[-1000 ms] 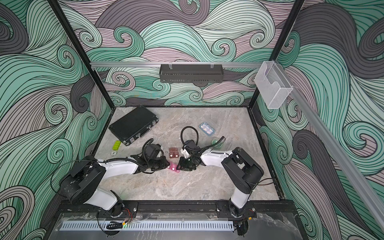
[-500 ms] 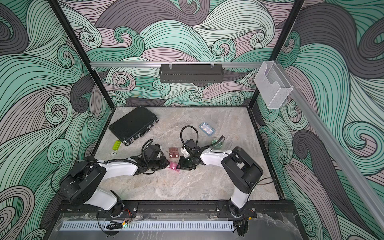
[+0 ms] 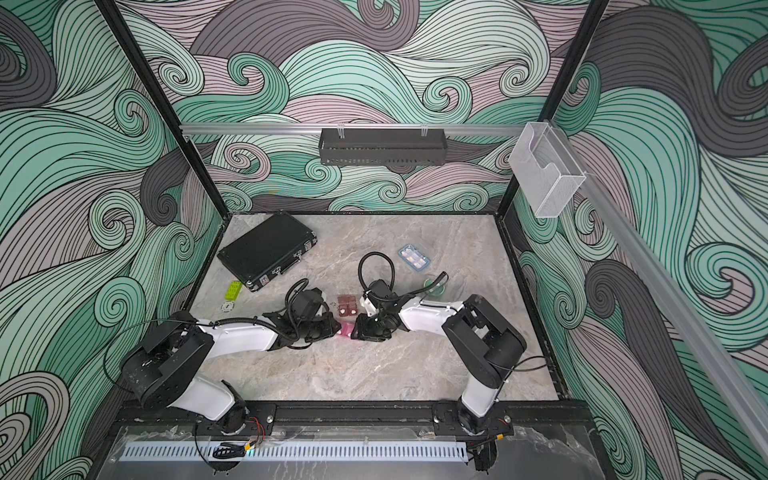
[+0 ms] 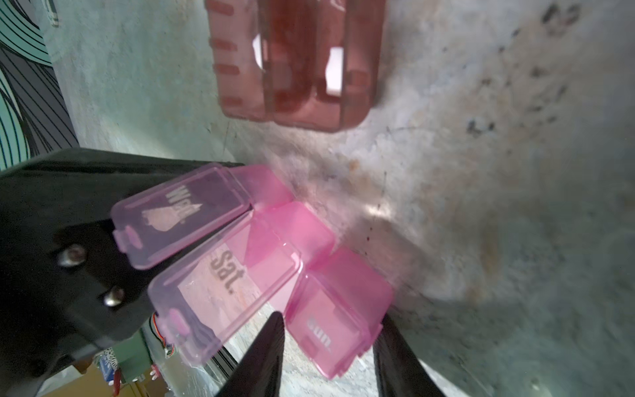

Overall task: Close pillboxes
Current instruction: Close the lid on the pillbox.

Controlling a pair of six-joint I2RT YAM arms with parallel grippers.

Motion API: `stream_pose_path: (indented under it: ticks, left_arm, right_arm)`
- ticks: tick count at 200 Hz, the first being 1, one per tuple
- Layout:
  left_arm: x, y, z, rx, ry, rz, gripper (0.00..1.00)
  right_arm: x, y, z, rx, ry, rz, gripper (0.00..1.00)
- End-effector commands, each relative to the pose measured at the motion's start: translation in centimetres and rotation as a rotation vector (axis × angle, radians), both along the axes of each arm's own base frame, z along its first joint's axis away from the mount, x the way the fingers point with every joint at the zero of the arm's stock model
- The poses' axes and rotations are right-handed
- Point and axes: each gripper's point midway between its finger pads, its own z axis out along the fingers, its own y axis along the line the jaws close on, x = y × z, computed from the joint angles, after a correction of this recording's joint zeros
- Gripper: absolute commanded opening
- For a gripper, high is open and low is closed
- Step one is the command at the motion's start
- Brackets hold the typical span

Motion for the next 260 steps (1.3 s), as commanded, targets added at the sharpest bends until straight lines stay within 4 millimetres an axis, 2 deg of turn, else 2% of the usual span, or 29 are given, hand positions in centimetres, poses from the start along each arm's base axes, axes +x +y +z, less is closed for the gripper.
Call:
stream_pose_path:
  ticks: [1, 15, 40, 77, 116, 166, 192, 214, 260]
  left_arm:
    - [-2.0, 0.3, -0.5, 0.033, 0.085, -0.025, 0.14]
    - [-1.9, 0.3, -0.2, 0.031, 0.078, -0.028, 0.14]
    - [-1.7, 0.2, 0.3, 0.032, 0.068, -0.028, 0.13]
    - [-1.6, 0.4, 0.7, 0.042, 0.055, -0.029, 0.13]
    - [-1.4, 0.2, 1.1, 0.037, 0.043, -0.036, 0.13]
    - [-1.1, -0.2, 1.4, 0.043, 0.032, -0.051, 0.13]
    - [-1.1, -0.2, 1.5, 0.046, 0.033, -0.056, 0.13]
    - [-1.1, -0.2, 1.4, 0.054, 0.036, -0.061, 0.13]
    - [-1.0, -0.2, 1.4, 0.062, 0.04, -0.06, 0.13]
  right_arm:
    - [-0.2, -0.9, 2.3, -0.005, -0.033, 0.025, 0.44]
    - [-0.2, -1.1, 3.4, -0.012, -0.054, 0.042, 0.44]
    - [-0.8, -2.6, 3.5, -0.076, -0.047, 0.069, 0.45]
    - [-0.7, -3.2, 3.6, -0.078, -0.053, 0.067, 0.45]
    - [1.0, -1.7, 5.5, -0.032, -0.11, 0.048, 0.4]
    - [3.5, 0.7, 5.9, -0.002, -0.188, 0.007, 0.3]
    - [4.7, 1.4, 6.0, 0.009, -0.214, -0.021, 0.3]
    - [4.7, 2.0, 5.6, 0.013, -0.197, -0.01, 0.3]
    - [3.6, 3.0, 4.4, 0.013, -0.154, 0.034, 0.27]
